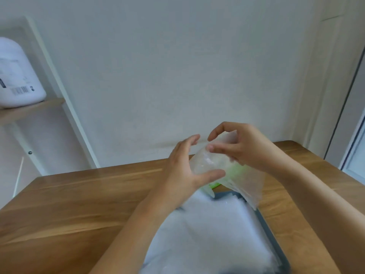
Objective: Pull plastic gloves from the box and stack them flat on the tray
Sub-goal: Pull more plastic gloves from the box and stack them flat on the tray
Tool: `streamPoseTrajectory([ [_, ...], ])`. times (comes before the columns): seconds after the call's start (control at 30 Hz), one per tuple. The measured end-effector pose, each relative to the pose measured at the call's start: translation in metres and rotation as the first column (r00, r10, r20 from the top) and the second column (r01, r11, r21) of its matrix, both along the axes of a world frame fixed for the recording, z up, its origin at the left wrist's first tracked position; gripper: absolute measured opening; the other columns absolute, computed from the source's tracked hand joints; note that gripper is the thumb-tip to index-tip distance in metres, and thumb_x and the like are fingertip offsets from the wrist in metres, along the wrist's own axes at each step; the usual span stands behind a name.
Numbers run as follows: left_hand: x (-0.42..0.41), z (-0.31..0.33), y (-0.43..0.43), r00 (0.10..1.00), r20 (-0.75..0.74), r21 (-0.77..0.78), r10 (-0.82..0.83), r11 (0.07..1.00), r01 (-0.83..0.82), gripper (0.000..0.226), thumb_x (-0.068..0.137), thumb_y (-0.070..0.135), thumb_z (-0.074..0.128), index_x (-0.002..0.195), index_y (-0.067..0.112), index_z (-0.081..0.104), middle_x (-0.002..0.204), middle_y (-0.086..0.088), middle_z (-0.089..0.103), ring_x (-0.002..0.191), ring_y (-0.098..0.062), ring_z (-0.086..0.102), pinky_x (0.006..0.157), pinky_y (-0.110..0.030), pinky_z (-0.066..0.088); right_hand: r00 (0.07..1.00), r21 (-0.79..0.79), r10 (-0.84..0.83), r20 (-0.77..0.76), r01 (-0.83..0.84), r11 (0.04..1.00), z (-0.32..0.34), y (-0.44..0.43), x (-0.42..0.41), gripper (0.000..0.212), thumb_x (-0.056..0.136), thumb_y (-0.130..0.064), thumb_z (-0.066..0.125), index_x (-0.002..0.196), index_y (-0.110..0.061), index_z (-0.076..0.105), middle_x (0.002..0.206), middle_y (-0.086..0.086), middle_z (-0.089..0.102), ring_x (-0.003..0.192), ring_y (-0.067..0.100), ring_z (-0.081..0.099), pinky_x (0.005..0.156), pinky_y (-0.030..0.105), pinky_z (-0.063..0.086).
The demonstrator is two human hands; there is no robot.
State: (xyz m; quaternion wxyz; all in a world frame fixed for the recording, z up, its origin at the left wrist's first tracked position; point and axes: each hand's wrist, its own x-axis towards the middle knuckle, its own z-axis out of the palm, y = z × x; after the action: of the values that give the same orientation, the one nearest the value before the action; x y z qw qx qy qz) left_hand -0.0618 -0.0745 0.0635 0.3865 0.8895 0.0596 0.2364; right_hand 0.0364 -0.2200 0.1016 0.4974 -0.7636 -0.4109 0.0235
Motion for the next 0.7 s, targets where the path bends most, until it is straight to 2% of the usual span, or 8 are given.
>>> streamPoseTrajectory([
  [0.1,-0.009,0.003,-0.016,0.999,0.029,-0.060,-0.038,0.997,0.040,0.073,0.074,0.041,0.078,0.135,0.041,0.040,0.116,0.027,0.056,0.104,0.015,0.051,0.082,-0.002,0.038,0.998,-0.020,0.004,0.056,-0.003,1.000,0.017,-0.006,-0.022,0.044,0.066,-0.059,0.063,0.085,-0.019,0.065,0.038,-0.013,0.045,0.037,0.004,0.040,0.042,0.014,0.030],
  [0.23,-0.024,0.013,-0.024,0.989,0.121,-0.346,-0.083,0.930,0.121,0.016,0.092,0.011,0.059,0.105,0.020,0.062,0.076,0.006,0.071,0.073,-0.006,0.068,0.068,-0.012,0.047,0.998,-0.069,-0.013,0.060,0.017,0.997,0.029,-0.016,-0.034,0.055,0.059,-0.066,0.059,0.087,-0.019,0.065,0.039,-0.007,0.044,0.037,0.005,0.037,0.043,0.017,0.029],
  [0.33,-0.039,0.022,-0.022,0.986,0.088,-0.641,-0.139,0.750,0.163,0.025,0.092,-0.009,0.044,0.097,0.005,0.064,0.069,-0.002,0.067,0.062,-0.016,0.065,0.060,-0.016,0.050,0.999,-0.154,0.019,-0.047,-0.026,0.988,0.034,-0.032,-0.033,0.051,0.055,-0.051,0.074,0.095,-0.021,0.064,0.048,-0.005,0.051,0.045,0.011,0.045,0.049,0.020,0.035],
  [0.43,-0.052,0.023,-0.013,0.983,0.037,-0.760,-0.179,0.634,0.144,0.033,0.087,-0.014,0.036,0.101,-0.003,0.063,0.074,-0.007,0.066,0.061,-0.019,0.064,0.059,-0.021,0.052,0.986,-0.204,0.104,-0.130,-0.129,0.970,0.031,-0.045,-0.033,0.036,0.062,-0.032,0.080,0.093,-0.018,0.069,0.060,-0.007,0.060,0.057,0.007,0.056,0.061,0.020,0.040],
  [0.47,-0.057,0.022,-0.010,0.984,0.021,-0.765,-0.178,0.630,0.131,0.034,0.087,-0.015,0.035,0.100,-0.002,0.063,0.075,-0.008,0.066,0.061,-0.019,0.064,0.060,-0.023,0.052,0.976,-0.164,0.130,-0.175,-0.159,0.974,0.030,-0.047,-0.035,0.026,0.066,-0.024,0.079,0.089,-0.015,0.070,0.064,-0.006,0.064,0.061,0.005,0.060,0.063,0.017,0.043],
  [0.53,-0.066,0.018,-0.004,0.987,-0.043,-0.673,-0.155,0.735,0.086,0.035,0.086,-0.014,0.036,0.096,0.004,0.063,0.077,-0.007,0.067,0.062,-0.018,0.064,0.067,-0.028,0.049,0.940,-0.028,0.171,-0.296,-0.187,0.982,0.028,-0.047,-0.041,0.012,0.071,-0.018,0.074,0.081,-0.011,0.071,0.068,-0.004,0.068,0.066,0.005,0.065,0.062,0.012,0.047],
  [0.6,-0.079,0.014,0.003,0.985,-0.128,-0.501,-0.120,0.864,0.040,0.033,0.084,-0.012,0.043,0.096,0.009,0.066,0.079,-0.005,0.069,0.069,-0.016,0.065,0.071,-0.029,0.046,0.920,0.058,0.185,-0.345,-0.175,0.983,0.027,-0.042,-0.050,0.018,0.070,-0.025,0.069,0.081,-0.010,0.069,0.068,0.000,0.067,0.066,0.008,0.065,0.060,0.013,0.049],
  [0.7,-0.092,0.015,0.008,0.969,-0.227,-0.386,-0.093,0.922,-0.002,0.024,0.080,-0.005,0.053,0.092,0.009,0.068,0.072,0.000,0.067,0.068,-0.012,0.061,0.060,-0.018,0.043,0.934,0.089,0.189,-0.303,-0.169,0.982,0.031,-0.037,-0.063,0.020,0.080,-0.028,0.065,0.085,-0.009,0.068,0.067,0.003,0.064,0.065,0.011,0.064,0.058,0.018,0.051],
])
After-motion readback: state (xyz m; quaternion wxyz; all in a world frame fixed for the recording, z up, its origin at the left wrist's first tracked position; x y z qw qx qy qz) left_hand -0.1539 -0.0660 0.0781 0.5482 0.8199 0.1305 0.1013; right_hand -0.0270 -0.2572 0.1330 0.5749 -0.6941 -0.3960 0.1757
